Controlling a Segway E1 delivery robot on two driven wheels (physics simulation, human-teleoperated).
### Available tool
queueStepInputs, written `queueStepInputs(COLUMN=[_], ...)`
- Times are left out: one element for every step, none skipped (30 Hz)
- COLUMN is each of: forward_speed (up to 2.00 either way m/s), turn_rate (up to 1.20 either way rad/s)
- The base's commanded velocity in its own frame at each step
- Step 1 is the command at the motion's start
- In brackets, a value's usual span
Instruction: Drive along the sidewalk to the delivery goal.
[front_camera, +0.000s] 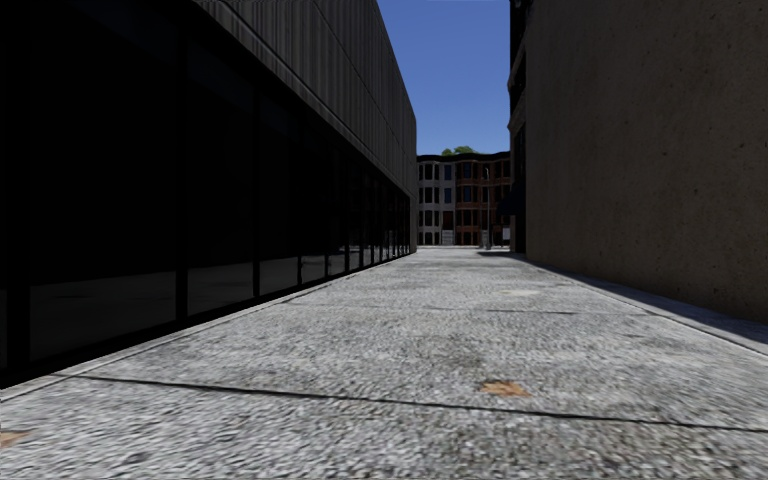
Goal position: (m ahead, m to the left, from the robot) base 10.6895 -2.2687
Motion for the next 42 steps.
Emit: queueStepInputs(forward_speed=[2.0, 2.0, 2.0, 2.0, 2.0, 2.0, 2.0, 2.0, 2.0, 2.0, 2.0, 2.0, 2.0, 2.0, 2.0, 2.0, 2.0, 2.0, 2.0, 2.0, 2.0, 2.0, 2.0, 2.0, 2.0, 2.0, 2.0, 2.0, 2.0, 2.0, 2.0, 2.0, 2.0, 2.0, 2.0, 2.0, 2.0, 2.0, 2.0, 2.0, 2.0, 2.0], turn_rate=[0.0, 0.0, 0.0, -0.04, -0.06, -0.06, -0.13, -0.23, -0.26, -0.27, -0.27, -0.27, -0.27, -0.27, -0.27, -0.27, -0.27, -0.27, -0.27, -0.27, -0.27, -0.27, -0.27, -0.27, -0.27, -0.27, -0.27, -0.27, -0.27, -0.27, -0.27, -0.27, -0.27, -0.27, -0.27, -0.27, -0.27, -0.27, -0.27, -0.27, -0.27, -0.27])
